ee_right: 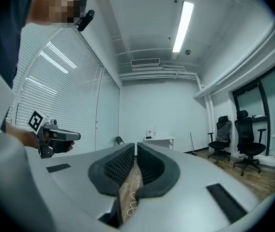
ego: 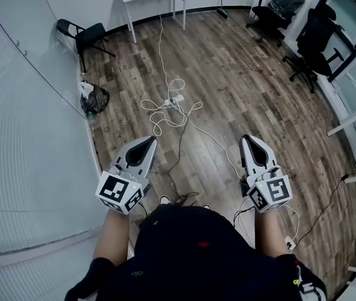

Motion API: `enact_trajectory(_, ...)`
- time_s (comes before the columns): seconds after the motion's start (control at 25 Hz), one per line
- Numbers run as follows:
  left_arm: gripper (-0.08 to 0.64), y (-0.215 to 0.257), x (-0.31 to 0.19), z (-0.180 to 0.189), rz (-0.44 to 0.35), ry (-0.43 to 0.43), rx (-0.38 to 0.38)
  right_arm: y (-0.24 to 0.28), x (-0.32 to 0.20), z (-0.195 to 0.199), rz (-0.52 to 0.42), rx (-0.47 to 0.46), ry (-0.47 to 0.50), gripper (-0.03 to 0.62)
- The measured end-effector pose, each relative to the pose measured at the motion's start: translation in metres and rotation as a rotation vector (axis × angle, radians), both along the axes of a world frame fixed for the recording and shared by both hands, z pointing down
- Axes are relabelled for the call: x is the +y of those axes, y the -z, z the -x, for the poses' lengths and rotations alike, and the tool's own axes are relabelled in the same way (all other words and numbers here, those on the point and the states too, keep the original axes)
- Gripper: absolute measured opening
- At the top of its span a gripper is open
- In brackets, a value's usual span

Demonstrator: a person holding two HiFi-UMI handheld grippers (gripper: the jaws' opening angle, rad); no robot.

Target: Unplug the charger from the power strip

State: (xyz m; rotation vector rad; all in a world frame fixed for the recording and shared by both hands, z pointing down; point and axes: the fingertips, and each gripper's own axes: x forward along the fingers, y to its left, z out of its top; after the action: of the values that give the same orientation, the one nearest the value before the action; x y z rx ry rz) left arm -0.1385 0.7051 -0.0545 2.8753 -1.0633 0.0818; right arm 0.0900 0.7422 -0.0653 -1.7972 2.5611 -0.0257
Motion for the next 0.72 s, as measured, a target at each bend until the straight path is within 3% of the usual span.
enact_trajectory(0.44, 0.023, -0.013, -0.026, 0.062, 0.020, 0.037, 0.015, -0.008, -0.030, 0.057, 0.007, -0.005, 0.027, 0.034)
enact_trajectory(0.72, 0.023, -0.035, -0.044, 0.092, 0.036, -0.004, -0.011, -0.023, -0.040, 0.098, 0.016, 0.025, 0.004, 0.034)
